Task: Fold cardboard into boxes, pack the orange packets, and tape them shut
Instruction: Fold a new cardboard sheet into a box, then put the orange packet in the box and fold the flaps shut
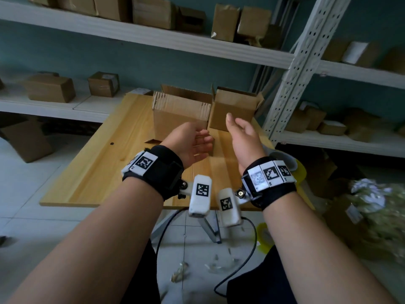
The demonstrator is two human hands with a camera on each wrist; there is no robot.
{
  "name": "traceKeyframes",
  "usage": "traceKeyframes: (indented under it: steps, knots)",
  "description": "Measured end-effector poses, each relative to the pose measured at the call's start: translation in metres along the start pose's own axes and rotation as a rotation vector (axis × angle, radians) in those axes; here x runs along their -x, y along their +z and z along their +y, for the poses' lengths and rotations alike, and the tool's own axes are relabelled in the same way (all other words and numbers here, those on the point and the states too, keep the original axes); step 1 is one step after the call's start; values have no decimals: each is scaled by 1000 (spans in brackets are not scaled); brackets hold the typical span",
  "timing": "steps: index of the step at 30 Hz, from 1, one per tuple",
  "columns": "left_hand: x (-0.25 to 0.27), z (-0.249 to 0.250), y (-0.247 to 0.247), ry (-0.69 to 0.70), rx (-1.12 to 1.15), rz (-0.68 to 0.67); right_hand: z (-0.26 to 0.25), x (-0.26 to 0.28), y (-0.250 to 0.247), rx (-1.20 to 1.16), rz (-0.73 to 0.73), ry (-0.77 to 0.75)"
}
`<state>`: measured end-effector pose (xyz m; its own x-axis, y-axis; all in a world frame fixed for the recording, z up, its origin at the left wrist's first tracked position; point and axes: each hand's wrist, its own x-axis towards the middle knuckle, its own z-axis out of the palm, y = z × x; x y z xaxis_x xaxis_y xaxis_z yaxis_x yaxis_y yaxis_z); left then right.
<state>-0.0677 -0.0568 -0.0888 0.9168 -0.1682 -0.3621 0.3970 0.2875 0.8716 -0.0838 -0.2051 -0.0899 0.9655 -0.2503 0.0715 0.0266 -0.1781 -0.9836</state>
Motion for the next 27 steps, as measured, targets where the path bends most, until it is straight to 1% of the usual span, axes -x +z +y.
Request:
traceKeyframes:
  steps: [2,5,9,11,12,16,19,21,23,27]
  knots:
    - [-1,-5,11,-8,-17,-23,2,2,-11,16,38,7]
    - [-5,-11,24,-11,-28,-58,6,-2,-28,36,83,-29]
    - [-12,-18,36,-17,-1,-88,3,-3,-54,323,256,-70]
    - [-17,-24,42,-31,13,-95,5,-4,-66,410,312,-50]
    - [-20,-27,45,-40,21,-95,7,-5,-70,453,304,-20]
    - [-29,-37,61,-91,23,-100,14,-10,-78,708,168,120]
    - [-34,-40,70,-115,11,-117,25,-13,-81,865,173,155]
    - [-39,-42,75,-117,-1,-126,28,-15,-81,905,171,165]
    - [-41,-44,78,-111,-16,-125,29,-17,-82,896,157,175]
    - [-46,-46,79,-82,-28,-80,28,-19,-83,883,142,161]
